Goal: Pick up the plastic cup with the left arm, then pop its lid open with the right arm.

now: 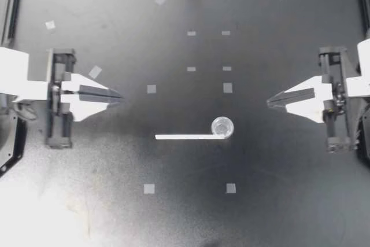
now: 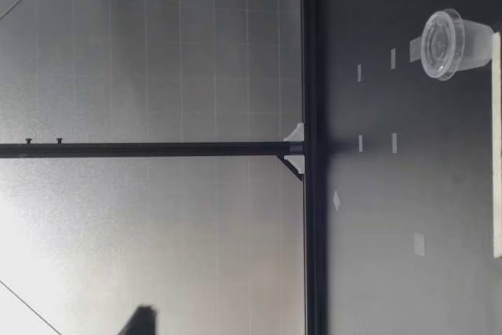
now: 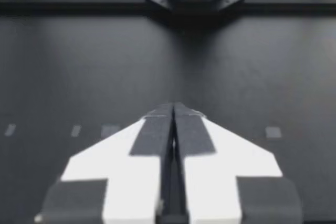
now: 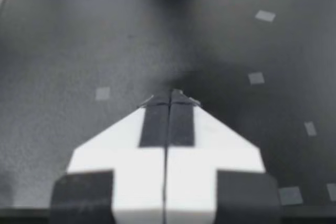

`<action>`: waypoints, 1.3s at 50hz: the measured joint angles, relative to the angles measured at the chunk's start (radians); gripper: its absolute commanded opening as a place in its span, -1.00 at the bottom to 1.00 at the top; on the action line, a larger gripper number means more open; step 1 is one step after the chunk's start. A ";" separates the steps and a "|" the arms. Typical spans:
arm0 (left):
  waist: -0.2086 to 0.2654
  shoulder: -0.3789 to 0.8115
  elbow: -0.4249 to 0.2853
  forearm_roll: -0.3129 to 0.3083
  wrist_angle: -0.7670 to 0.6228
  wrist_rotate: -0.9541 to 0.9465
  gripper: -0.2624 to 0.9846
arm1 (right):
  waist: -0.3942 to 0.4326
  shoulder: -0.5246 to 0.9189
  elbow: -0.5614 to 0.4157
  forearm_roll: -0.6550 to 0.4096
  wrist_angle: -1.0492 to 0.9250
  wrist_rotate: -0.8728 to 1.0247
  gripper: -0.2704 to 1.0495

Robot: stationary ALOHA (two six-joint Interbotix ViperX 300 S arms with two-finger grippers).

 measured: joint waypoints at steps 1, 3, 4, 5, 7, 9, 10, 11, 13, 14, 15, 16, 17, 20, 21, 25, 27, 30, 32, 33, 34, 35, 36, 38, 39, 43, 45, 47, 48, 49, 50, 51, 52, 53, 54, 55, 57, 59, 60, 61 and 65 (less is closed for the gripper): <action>0.000 0.011 -0.002 0.000 -0.002 -0.003 -0.42 | 0.000 0.008 -0.002 0.002 0.000 0.000 -0.70; 0.000 0.029 -0.005 0.000 -0.008 -0.003 -0.37 | -0.002 0.020 0.000 0.002 0.000 0.000 -0.70; 0.002 0.041 -0.008 0.000 -0.011 -0.003 -0.34 | -0.002 0.026 -0.002 0.002 0.000 0.000 -0.70; 0.000 0.051 -0.009 0.000 -0.012 -0.003 -0.30 | -0.002 0.035 -0.002 0.000 0.002 0.000 -0.70; 0.002 0.071 -0.014 0.000 -0.018 -0.006 -0.24 | -0.002 0.048 -0.002 0.002 0.000 0.000 -0.70; 0.000 0.092 -0.018 0.000 -0.021 -0.006 -0.16 | -0.002 0.057 -0.002 0.002 0.000 0.000 -0.70; 0.002 0.103 -0.021 0.000 -0.026 -0.006 -0.13 | -0.002 0.063 -0.002 0.002 0.000 0.000 -0.70; 0.000 0.110 -0.023 0.000 -0.029 -0.006 -0.10 | 0.000 0.069 -0.002 0.002 0.000 0.000 -0.70; 0.000 0.132 -0.029 0.000 -0.035 -0.006 -0.04 | -0.002 0.080 -0.002 0.002 -0.002 0.000 -0.70; 0.002 0.141 -0.031 0.000 -0.040 -0.006 -0.01 | -0.002 0.089 -0.002 0.000 -0.003 0.000 -0.70; 0.002 0.150 -0.034 0.000 -0.041 -0.006 0.01 | -0.002 0.094 -0.002 0.002 -0.003 0.002 -0.70; 0.000 0.161 -0.035 0.000 -0.046 -0.008 0.03 | -0.002 0.100 -0.002 0.000 -0.003 0.002 -0.70; 0.002 0.170 -0.038 0.000 -0.049 -0.005 0.05 | -0.002 0.107 -0.002 0.002 -0.003 0.002 -0.70; 0.002 0.202 -0.048 0.000 -0.063 -0.008 0.09 | -0.002 0.127 -0.002 0.000 -0.005 0.002 -0.70; 0.002 0.215 -0.051 0.000 -0.067 -0.006 0.09 | -0.002 0.135 -0.002 0.002 -0.005 0.003 -0.70; 0.002 0.258 -0.063 0.000 -0.086 -0.008 0.09 | -0.002 0.163 -0.002 0.002 -0.009 0.005 -0.70; 0.002 0.279 -0.072 0.000 -0.092 -0.009 0.09 | -0.002 0.176 0.000 0.002 -0.014 0.008 -0.70; 0.002 0.316 -0.089 0.000 -0.097 -0.008 0.11 | -0.002 0.196 -0.002 0.000 -0.021 0.020 -0.70; 0.003 0.341 -0.101 0.000 -0.097 -0.006 0.11 | -0.002 0.209 -0.002 0.002 -0.026 0.028 -0.70; 0.005 0.353 -0.109 0.000 -0.097 -0.006 0.11 | -0.002 0.215 -0.002 0.002 -0.028 0.032 -0.70; 0.005 0.368 -0.117 0.000 -0.097 -0.006 0.11 | -0.002 0.221 -0.002 0.002 -0.029 0.035 -0.70; 0.005 0.379 -0.123 0.000 -0.097 -0.006 0.11 | -0.002 0.230 -0.002 0.002 -0.031 0.040 -0.70; 0.006 0.394 -0.130 0.000 -0.097 -0.006 0.11 | -0.002 0.235 -0.003 0.002 -0.031 0.043 -0.70; 0.006 0.422 -0.147 0.000 -0.097 -0.006 0.11 | -0.002 0.249 -0.003 0.002 -0.035 0.049 -0.70; 0.006 0.433 -0.152 0.000 -0.097 -0.006 0.11 | -0.002 0.256 -0.003 0.002 -0.037 0.051 -0.70; 0.008 0.480 -0.181 0.000 -0.097 -0.003 0.11 | -0.002 0.284 -0.005 0.002 -0.048 0.057 -0.70; 0.008 0.503 -0.195 0.000 -0.098 -0.003 0.11 | -0.002 0.298 -0.005 0.002 -0.055 0.057 -0.70; 0.008 0.528 -0.207 0.000 -0.097 -0.003 0.11 | -0.002 0.313 -0.005 0.002 -0.063 0.058 -0.70; 0.008 0.538 -0.213 0.000 -0.098 -0.003 0.11 | -0.002 0.319 -0.005 0.002 -0.066 0.058 -0.70; 0.008 0.552 -0.221 0.000 -0.097 -0.005 0.11 | -0.002 0.325 -0.005 0.002 -0.067 0.058 -0.70; 0.008 0.563 -0.225 0.000 -0.097 -0.005 0.11 | -0.002 0.334 -0.006 0.000 -0.072 0.058 -0.70; 0.008 0.572 -0.232 0.000 -0.097 -0.003 0.11 | -0.002 0.342 -0.006 0.002 -0.074 0.058 -0.70; 0.008 0.581 -0.236 0.000 -0.098 -0.003 0.11 | -0.002 0.350 -0.006 0.002 -0.077 0.058 -0.70; 0.008 0.589 -0.239 0.000 -0.097 -0.003 0.11 | -0.002 0.356 -0.008 0.002 -0.078 0.058 -0.70; 0.008 0.597 -0.244 0.000 -0.098 -0.003 0.12 | -0.002 0.362 -0.009 0.002 -0.081 0.058 -0.70; 0.008 0.604 -0.249 0.000 -0.097 -0.003 0.12 | -0.002 0.368 -0.011 0.002 -0.081 0.058 -0.70; 0.008 0.620 -0.255 0.000 -0.097 -0.003 0.13 | -0.002 0.382 -0.015 0.002 -0.083 0.058 -0.70; 0.008 0.632 -0.261 0.000 -0.097 -0.005 0.15 | -0.002 0.394 -0.018 0.002 -0.083 0.060 -0.70; 0.008 0.638 -0.262 0.000 -0.095 -0.006 0.17 | -0.002 0.400 -0.020 0.002 -0.083 0.063 -0.70; 0.008 0.643 -0.265 0.000 -0.095 -0.006 0.18 | -0.002 0.405 -0.021 0.002 -0.083 0.063 -0.70; 0.008 0.664 -0.276 0.000 -0.094 -0.009 0.28 | -0.002 0.426 -0.028 0.002 -0.084 0.069 -0.70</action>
